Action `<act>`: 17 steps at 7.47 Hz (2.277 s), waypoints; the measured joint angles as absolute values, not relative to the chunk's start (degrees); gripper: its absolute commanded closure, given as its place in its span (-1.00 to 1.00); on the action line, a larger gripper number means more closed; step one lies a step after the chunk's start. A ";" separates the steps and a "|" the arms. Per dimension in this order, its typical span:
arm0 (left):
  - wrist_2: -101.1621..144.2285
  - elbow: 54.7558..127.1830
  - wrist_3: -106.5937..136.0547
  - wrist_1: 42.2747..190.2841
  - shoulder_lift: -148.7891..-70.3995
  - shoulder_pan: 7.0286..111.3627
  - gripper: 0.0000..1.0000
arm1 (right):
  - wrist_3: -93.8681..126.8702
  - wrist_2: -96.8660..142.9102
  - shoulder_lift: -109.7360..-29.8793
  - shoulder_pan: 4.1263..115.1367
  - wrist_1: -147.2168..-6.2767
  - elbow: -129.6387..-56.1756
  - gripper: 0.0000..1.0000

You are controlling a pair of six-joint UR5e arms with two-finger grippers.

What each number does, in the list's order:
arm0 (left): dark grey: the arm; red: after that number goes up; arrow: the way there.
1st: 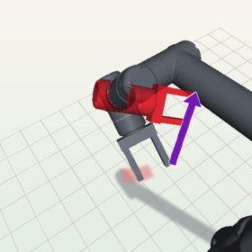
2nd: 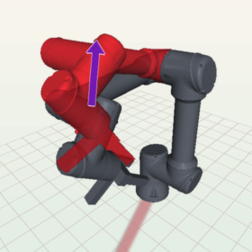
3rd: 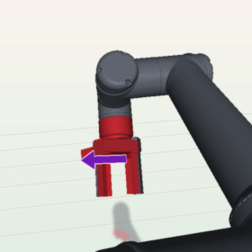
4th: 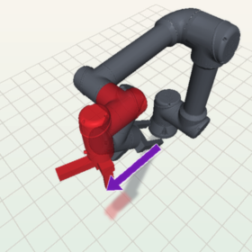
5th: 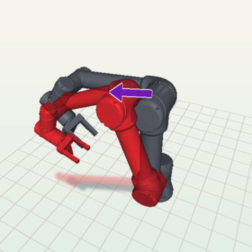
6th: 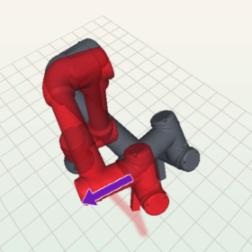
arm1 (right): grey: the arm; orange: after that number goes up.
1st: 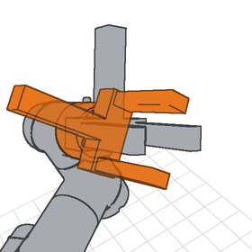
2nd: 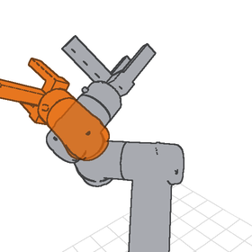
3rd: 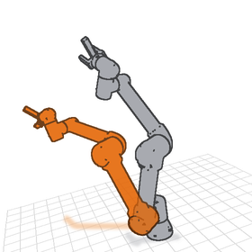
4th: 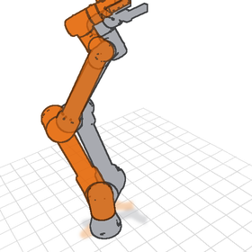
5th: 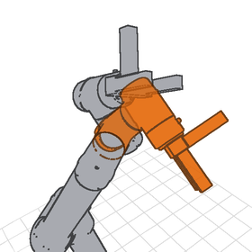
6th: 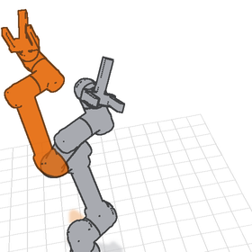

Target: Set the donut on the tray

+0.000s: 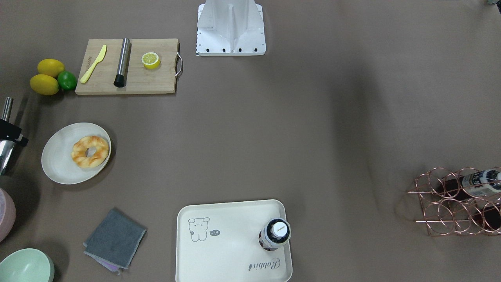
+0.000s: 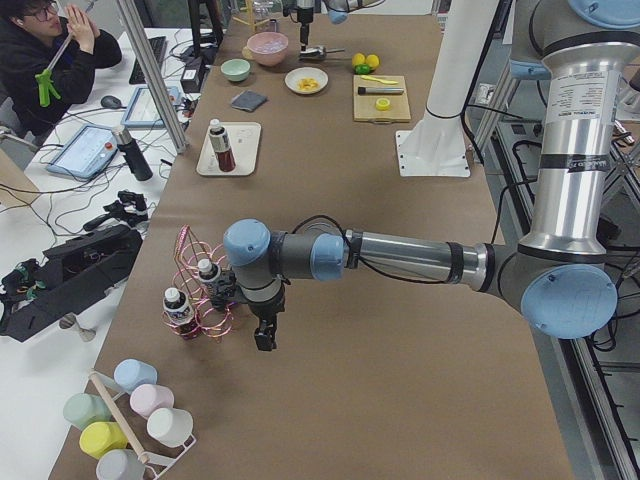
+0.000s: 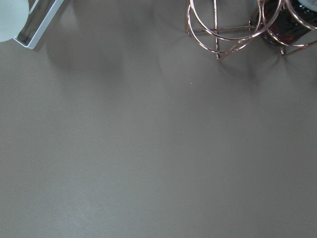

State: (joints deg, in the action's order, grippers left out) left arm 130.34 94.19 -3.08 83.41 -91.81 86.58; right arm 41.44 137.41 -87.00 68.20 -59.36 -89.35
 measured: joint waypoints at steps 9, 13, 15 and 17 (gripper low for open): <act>130.34 93.69 -3.08 83.41 -92.07 86.48 -0.96 | 52.08 130.51 -85.67 58.59 -48.68 -82.24 0.06; 130.26 93.69 -3.08 83.41 -91.72 86.49 -0.96 | 54.18 130.39 -85.90 58.19 -48.51 -82.82 1.00; 130.26 93.69 -3.07 83.41 -91.68 86.48 -0.96 | 54.48 130.43 -85.88 58.19 -47.50 -82.73 1.00; 130.25 93.66 -3.08 83.41 -91.67 86.48 -0.96 | 55.06 131.06 -85.77 58.19 -46.77 -82.76 1.00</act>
